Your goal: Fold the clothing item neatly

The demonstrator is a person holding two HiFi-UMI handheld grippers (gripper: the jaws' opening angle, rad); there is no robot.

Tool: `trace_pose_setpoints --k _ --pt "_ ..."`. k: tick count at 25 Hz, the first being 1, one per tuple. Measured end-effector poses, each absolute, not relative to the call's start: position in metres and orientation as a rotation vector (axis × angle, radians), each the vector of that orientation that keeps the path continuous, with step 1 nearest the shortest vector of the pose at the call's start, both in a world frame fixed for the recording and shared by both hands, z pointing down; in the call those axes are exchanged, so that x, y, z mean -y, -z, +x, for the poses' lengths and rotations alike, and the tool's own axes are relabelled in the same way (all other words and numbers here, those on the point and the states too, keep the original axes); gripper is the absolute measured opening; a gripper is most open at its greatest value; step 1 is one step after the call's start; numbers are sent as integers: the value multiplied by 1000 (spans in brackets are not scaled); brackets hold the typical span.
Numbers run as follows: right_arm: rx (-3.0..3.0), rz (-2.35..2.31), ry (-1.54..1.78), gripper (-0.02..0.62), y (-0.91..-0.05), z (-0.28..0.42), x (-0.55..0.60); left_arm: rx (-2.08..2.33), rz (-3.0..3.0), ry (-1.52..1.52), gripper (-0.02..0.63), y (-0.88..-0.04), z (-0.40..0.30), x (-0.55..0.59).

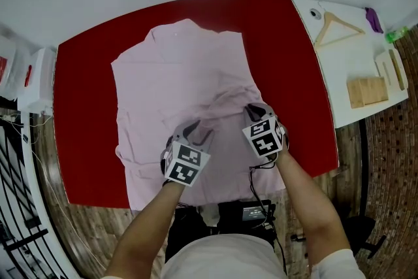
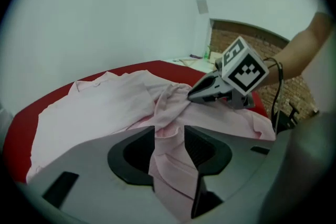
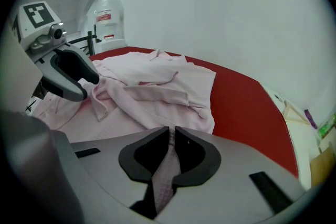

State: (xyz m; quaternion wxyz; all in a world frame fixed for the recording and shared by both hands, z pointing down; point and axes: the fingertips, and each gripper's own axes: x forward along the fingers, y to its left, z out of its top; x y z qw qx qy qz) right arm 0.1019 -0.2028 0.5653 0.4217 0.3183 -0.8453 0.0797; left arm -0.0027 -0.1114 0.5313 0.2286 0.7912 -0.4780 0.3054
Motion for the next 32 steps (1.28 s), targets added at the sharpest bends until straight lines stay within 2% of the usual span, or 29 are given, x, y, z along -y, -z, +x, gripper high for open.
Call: trace_pose_setpoints --k 7,10,15,26,32 --pt "2128 805 -184 43 -564 100 202 1297 2164 -1002 152 -558 2 116" --pt "2136 804 -184 43 -564 100 202 1356 2124 -836 42 -546 -9 121" --pt "2149 800 -185 43 -564 101 202 1473 1976 -519 37 -524 -50 118" --pt "2160 791 -175 43 -565 100 204 1651 1672 -381 38 -538 -140 82" --pt "2233 789 -134 44 -553 99 204 1725 1649 -328 38 -517 -164 57"
